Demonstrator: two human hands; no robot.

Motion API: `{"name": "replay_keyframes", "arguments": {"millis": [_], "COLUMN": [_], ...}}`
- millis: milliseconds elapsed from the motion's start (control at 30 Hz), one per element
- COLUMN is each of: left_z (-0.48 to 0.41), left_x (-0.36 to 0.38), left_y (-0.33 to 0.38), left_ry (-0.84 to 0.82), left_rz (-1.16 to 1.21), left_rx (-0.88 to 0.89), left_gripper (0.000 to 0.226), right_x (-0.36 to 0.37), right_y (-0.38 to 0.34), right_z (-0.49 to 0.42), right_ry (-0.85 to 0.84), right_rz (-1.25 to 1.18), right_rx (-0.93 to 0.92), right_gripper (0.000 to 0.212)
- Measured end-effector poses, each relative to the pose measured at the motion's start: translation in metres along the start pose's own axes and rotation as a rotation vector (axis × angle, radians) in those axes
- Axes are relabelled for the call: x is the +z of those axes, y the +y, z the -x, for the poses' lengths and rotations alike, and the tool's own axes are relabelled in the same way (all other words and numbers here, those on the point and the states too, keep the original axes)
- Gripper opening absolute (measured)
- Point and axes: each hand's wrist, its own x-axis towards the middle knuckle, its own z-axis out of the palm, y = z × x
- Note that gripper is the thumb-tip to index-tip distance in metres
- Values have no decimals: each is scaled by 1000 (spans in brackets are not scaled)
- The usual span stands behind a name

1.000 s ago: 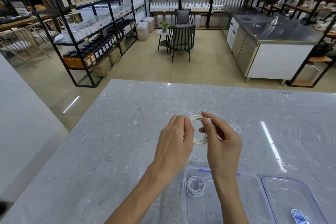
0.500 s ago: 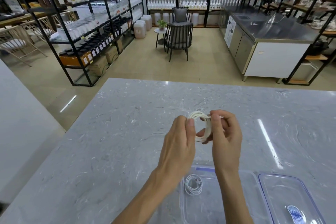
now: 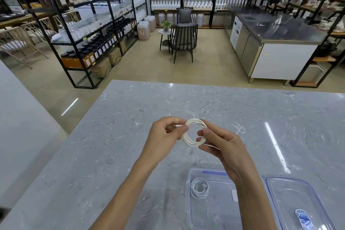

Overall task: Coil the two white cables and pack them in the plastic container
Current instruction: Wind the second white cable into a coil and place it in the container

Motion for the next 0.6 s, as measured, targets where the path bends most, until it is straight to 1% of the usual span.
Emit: {"name": "replay_keyframes", "arguments": {"millis": [67,133,200,267,300,400,467,600], "left_z": [3,9,18,25,29,40,46,53], "left_x": [-2,-1,3,10,14,24,31,39], "left_y": [-7,-15,-24,-32,-35,-44,-49,-59], "left_ry": [-11,-22,7,55,47,-96,-134,-60], "left_rz": [135,180,152,58,11,-50,-48,36], "left_rx": [-59,-83,-87,-72,-60,-50,-71,-150], "left_gripper": [11,15,17,14,16,21,18,17], "right_x": [-3,-9,-15,-19,-21,-24,-25,-27], "right_y": [4,8,13,23,29,45,51,63], "right_z": [-1,0,4,11,15,26,31,39], "right_ry": [43,101,127,138,139,109,110,147], "right_rz": [-50,-64,-12,67,102,163,143,43], "right_rx": [18,10,6,23,36,72,81,119], "right_gripper": [24,24,24,24,23,24,26,31]}}
